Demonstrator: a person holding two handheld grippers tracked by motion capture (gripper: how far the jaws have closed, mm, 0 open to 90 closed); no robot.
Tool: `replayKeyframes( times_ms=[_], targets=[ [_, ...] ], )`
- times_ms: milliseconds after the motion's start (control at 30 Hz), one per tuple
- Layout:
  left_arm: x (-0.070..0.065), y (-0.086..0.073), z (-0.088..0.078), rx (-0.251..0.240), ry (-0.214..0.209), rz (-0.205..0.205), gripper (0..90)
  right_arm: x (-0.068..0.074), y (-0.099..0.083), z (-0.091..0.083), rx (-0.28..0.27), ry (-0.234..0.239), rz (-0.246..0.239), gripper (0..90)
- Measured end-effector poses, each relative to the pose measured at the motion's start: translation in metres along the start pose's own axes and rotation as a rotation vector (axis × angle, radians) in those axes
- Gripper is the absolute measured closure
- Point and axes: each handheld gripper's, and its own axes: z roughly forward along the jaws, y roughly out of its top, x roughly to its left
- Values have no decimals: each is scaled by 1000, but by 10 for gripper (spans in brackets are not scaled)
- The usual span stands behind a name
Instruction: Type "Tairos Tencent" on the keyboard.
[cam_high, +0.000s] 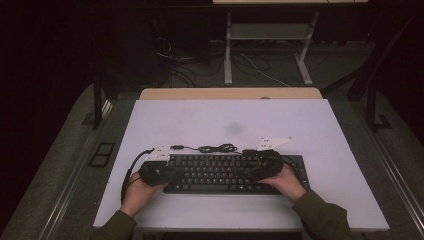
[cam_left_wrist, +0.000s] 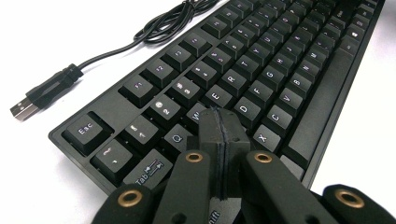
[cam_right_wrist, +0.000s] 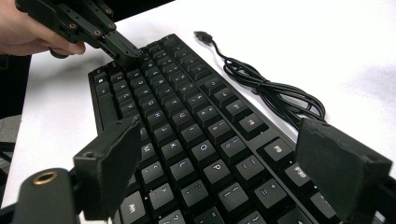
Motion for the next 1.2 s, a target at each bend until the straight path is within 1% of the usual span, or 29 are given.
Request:
replayKeyframes(
  times_ms=[233, 267, 333, 500, 600, 700, 800, 867, 1000, 1100, 1200],
  targets=[
    [0, 0, 1, 4, 0, -2, 889, 0, 0, 0, 0, 1, 0, 144],
    [1, -1, 1, 13, 0, 0, 889, 0, 0, 0, 0, 1, 0, 144],
    [1, -1, 2, 6, -4, -6, 890, 0, 0, 0, 0, 0, 1, 144],
    [0, 0, 1, 11, 3, 1, 889, 0, 0, 0, 0, 1, 1, 144],
    [-1, 1, -1, -8, -1, -1, 889, 0, 0, 0, 0, 1, 1, 144],
    [-2, 2, -1, -5, -7, 8, 888, 0, -1, 1, 4, 2, 1, 144],
    [-2, 2, -1, -18, -10, -1, 881, 0, -1, 1, 4, 3, 5, 144],
    [-2, 3, -2, -30, -12, -5, 853, 0, -1, 1, 4, 3, 3, 144],
    [-3, 4, -4, -50, -13, -9, 766, 0, -1, 1, 4, 3, 3, 144],
    [-4, 5, -3, -63, -22, -11, 672, 0, -1, 1, 5, 3, 4, 144],
    [-6, 6, -3, -66, -20, -5, 584, 0, -1, 1, 6, 4, 8, 144]
  ],
)
